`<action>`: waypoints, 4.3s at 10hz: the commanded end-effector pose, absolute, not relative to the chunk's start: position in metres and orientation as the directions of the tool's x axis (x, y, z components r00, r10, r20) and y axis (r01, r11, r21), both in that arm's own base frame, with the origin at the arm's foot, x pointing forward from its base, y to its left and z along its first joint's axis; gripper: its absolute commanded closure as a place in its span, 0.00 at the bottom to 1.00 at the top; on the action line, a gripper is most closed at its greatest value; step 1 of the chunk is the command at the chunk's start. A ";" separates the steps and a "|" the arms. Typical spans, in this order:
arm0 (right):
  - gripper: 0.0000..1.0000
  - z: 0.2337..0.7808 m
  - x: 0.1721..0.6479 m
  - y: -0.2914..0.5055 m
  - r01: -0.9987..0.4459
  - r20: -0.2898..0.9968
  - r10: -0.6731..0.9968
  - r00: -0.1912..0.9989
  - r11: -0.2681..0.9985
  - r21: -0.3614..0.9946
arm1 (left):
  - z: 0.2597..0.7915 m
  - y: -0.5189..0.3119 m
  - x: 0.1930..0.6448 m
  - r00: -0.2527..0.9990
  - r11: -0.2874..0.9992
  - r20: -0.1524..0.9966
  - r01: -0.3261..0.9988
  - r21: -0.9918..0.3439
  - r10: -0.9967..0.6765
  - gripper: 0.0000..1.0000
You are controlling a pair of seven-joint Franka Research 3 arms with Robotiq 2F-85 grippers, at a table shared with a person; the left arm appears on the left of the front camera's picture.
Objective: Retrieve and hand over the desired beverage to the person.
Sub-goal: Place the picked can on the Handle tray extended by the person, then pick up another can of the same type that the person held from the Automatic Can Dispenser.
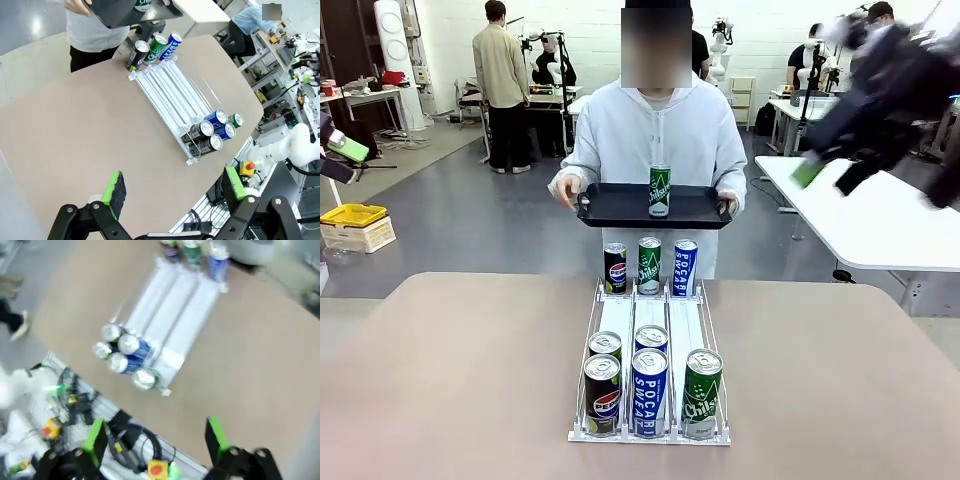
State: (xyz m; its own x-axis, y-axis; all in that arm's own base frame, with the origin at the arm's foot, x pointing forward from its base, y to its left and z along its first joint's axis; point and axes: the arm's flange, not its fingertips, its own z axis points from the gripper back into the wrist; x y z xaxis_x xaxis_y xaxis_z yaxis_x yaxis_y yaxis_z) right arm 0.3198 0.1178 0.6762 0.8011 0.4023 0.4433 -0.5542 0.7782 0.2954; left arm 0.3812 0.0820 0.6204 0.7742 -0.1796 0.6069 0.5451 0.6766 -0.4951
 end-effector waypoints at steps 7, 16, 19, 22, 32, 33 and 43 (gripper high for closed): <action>0.00 0.634 0.291 -0.051 -0.688 0.655 0.266 0.708 0.469 0.554 | 0.620 0.083 0.382 0.758 0.658 0.626 0.568 -0.494 -0.184 0.00; 0.00 0.636 0.291 -0.062 -0.671 0.636 0.268 0.724 0.489 0.557 | 0.620 0.083 0.382 0.758 0.658 0.626 0.568 -0.494 -0.184 0.00; 0.00 0.636 0.291 -0.062 -0.671 0.636 0.268 0.724 0.489 0.557 | 0.620 0.083 0.382 0.758 0.658 0.626 0.568 -0.494 -0.184 0.00; 0.00 0.636 0.291 -0.062 -0.671 0.636 0.268 0.724 0.489 0.557 | 0.620 0.083 0.382 0.758 0.658 0.626 0.568 -0.494 -0.184 0.00; 0.00 0.636 0.291 -0.062 -0.671 0.636 0.268 0.724 0.489 0.557 | 0.620 0.083 0.382 0.758 0.658 0.626 0.568 -0.494 -0.184 0.00; 0.00 0.636 0.291 -0.062 -0.671 0.636 0.268 0.724 0.489 0.557 | 0.620 0.083 0.382 0.758 0.658 0.626 0.568 -0.494 -0.184 0.00; 0.00 0.636 0.291 -0.062 -0.671 0.636 0.268 0.724 0.489 0.557 | 0.620 0.083 0.382 0.758 0.658 0.626 0.568 -0.494 -0.184 0.00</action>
